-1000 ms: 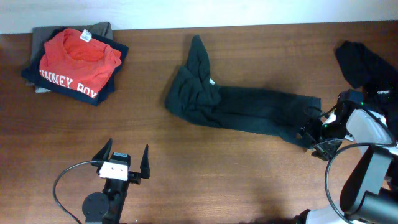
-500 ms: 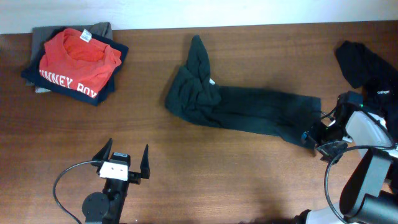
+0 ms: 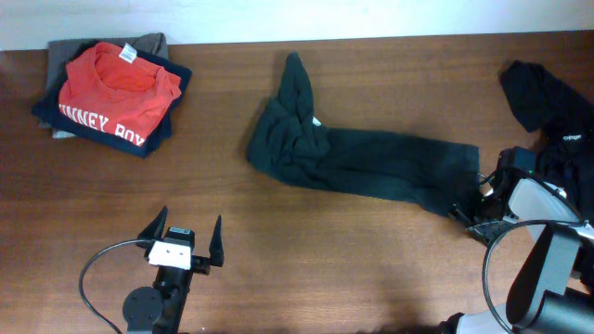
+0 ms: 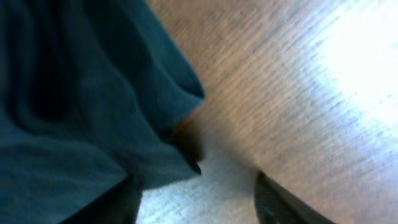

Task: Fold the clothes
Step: 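Lower the right gripper and pinch the right end of the pant leg, then reach the left gripper to the garment's upper left waist end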

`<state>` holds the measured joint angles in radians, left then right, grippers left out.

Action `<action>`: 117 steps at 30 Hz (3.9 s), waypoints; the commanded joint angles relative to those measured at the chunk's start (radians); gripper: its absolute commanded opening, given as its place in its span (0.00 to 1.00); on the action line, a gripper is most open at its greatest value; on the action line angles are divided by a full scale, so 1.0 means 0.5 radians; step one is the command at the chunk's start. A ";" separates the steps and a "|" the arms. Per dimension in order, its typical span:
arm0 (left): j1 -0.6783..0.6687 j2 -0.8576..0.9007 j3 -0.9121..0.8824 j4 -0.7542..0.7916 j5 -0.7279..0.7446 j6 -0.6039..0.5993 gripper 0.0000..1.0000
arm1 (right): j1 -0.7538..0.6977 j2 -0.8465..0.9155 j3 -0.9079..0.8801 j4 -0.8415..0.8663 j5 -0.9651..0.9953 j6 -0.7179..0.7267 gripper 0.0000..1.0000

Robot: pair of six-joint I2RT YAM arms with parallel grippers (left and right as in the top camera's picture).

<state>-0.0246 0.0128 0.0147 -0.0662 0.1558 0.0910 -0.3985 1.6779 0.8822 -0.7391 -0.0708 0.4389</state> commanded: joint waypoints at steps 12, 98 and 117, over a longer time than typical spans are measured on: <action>0.012 -0.014 -0.012 -0.004 -0.014 0.032 0.99 | 0.009 -0.004 -0.030 0.121 -0.062 0.031 0.04; -0.330 2.546 2.575 -1.673 0.702 -0.115 1.00 | 0.010 -1.198 0.275 -0.965 -0.119 0.074 0.04; -1.019 3.559 3.015 -1.373 0.079 -1.633 0.99 | 0.009 -1.196 0.275 -1.014 -0.114 -0.084 0.04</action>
<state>-0.5358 1.7554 1.5066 -0.7692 0.1398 -0.5598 -0.3981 1.0801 0.9989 -1.2438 -0.1253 0.4191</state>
